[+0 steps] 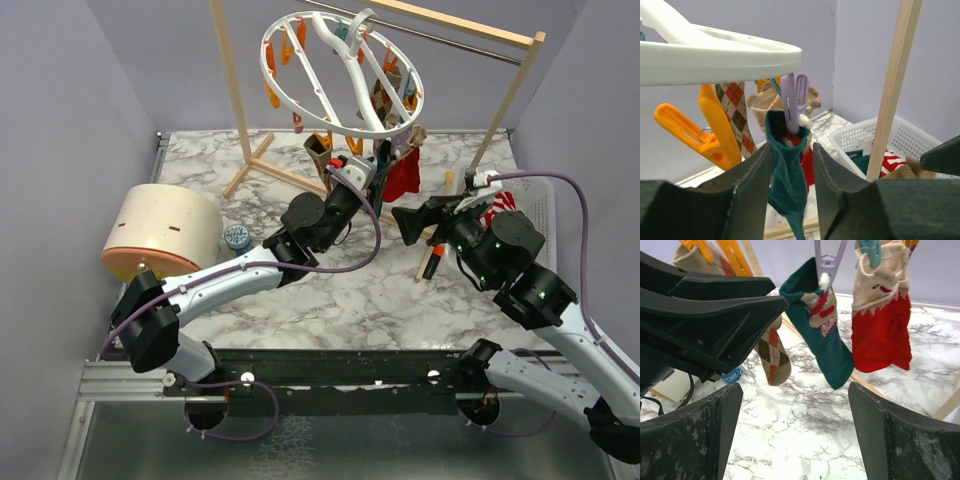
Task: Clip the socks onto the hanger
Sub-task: Clamp the sock onto the hanger, then pick up the sock from the bin.
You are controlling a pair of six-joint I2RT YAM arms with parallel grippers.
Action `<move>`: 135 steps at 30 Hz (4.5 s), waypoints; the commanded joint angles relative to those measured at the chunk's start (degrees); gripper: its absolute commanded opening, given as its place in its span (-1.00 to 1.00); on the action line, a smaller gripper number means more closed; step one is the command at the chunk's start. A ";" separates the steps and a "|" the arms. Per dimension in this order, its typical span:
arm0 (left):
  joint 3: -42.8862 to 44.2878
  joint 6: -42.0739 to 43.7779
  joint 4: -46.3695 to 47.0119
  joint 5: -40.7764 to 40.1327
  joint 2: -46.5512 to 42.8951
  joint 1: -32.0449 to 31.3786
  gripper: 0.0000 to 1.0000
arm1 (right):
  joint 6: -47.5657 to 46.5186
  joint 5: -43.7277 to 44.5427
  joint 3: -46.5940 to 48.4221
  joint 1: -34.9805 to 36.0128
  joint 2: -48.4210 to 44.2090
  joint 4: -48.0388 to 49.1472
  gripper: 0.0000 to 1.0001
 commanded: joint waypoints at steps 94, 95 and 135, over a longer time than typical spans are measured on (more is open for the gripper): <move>-27.91 -20.77 -31.62 -5.83 -42.00 -0.09 0.98 | 17.40 22.57 -6.45 0.42 1.55 -19.99 0.32; -28.41 -20.84 -31.43 -6.34 -42.63 -0.09 0.98 | 19.02 22.77 -7.31 0.41 1.22 -20.33 0.31; -30.25 -25.53 -39.68 -17.93 -51.48 -0.08 0.98 | 31.18 5.22 -0.51 -48.36 30.39 0.98 0.18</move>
